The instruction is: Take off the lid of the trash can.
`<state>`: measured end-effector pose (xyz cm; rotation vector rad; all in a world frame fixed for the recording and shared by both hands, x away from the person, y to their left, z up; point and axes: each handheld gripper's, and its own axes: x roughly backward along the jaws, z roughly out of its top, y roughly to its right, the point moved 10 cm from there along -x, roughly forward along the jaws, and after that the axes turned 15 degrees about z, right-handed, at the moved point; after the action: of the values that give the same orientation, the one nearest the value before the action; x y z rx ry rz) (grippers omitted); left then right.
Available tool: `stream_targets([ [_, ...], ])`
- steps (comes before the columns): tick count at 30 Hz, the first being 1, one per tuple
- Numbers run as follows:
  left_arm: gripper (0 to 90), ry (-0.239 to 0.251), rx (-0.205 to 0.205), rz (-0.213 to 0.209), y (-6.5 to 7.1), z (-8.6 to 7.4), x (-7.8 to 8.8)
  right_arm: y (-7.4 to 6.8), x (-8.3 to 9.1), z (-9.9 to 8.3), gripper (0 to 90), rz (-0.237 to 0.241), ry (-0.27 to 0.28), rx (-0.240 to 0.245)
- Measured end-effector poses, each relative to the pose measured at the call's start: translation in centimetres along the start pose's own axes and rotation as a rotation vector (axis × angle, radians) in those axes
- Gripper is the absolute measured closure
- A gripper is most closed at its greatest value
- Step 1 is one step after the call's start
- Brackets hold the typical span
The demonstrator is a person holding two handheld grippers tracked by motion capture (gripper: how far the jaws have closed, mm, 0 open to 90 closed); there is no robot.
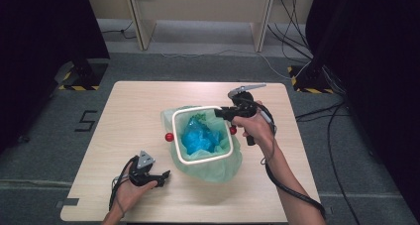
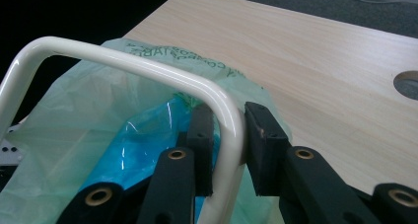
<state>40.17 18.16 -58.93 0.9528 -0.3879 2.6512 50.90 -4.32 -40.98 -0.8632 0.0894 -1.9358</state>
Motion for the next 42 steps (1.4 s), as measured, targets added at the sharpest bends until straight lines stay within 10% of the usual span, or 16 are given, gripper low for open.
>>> stream_targets([
  [4, 14.8, 0.005, 0.001, -0.006, 0.1, 0.0, 0.0, 0.6, 0.5, -0.5, 74.5, 0.01, 0.005, -0.024],
  [7, 17.4, 0.018, 0.083, -0.059, 0.3, 0.5, 0.3, 1.0, 0.9, -0.8, 74.6, 0.01, 0.012, -0.036],
  [11, 17.9, 0.111, 0.116, -0.071, 0.6, 2.4, 1.6, 1.4, 1.2, -1.0, 74.5, 0.016, 0.024, -0.041],
  [14, 20.3, 0.195, 0.168, -0.167, 2.2, 4.2, 3.1, 1.5, 1.3, -0.9, 74.5, 0.015, 0.03, -0.043],
  [26, 59.8, 0.37, 0.0, -0.259, 4.8, 7.8, 6.0, 1.1, 1.5, -0.6, 74.5, 0.023, 0.036, -0.032],
  [35, 88.5, 0.387, -0.101, -0.278, 5.8, 8.3, 5.9, 0.9, 1.3, -0.6, 74.5, 0.027, 0.032, -0.026],
  [42, 89.8, 0.351, -0.143, -0.274, 6.1, 7.4, 5.2, 0.7, 1.8, -0.2, 74.5, 0.043, 0.056, -0.035],
])
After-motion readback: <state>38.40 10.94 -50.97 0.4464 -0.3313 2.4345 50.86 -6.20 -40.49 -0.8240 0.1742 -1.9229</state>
